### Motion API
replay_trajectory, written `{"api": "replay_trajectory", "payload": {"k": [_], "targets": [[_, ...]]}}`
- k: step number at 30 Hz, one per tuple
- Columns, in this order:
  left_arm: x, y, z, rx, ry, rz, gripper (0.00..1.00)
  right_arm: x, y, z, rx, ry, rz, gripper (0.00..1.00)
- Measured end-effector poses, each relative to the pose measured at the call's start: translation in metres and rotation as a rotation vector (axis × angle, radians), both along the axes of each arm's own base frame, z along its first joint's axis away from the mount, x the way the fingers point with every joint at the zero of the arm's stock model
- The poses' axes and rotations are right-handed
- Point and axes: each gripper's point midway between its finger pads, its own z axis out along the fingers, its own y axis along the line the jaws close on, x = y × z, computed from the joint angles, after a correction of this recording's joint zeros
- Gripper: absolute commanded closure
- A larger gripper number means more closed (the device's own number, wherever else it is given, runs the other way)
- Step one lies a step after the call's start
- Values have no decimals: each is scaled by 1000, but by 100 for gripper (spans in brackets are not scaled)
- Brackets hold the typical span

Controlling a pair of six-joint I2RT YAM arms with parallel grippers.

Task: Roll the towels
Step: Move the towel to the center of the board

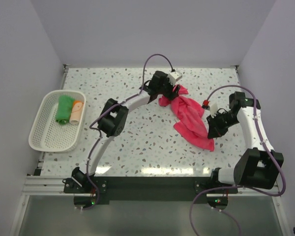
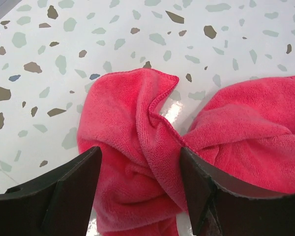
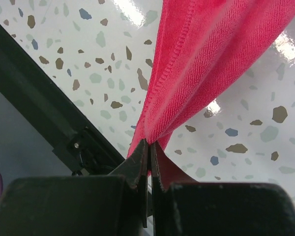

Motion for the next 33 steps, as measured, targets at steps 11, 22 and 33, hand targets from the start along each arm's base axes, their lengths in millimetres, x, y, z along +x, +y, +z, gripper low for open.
{"api": "replay_trajectory", "payload": {"k": [11, 22, 33], "targets": [[-15, -9, -12, -24, 31, -25, 26, 0, 1, 1, 7, -3, 0, 100], [-17, -43, 18, -72, -43, -57, 46, 1, 2, -1, 14, 3, 0, 100], [-17, 7, -31, 88, 19, -24, 61, 5, 1, -7, 15, 18, -1, 100]]}}
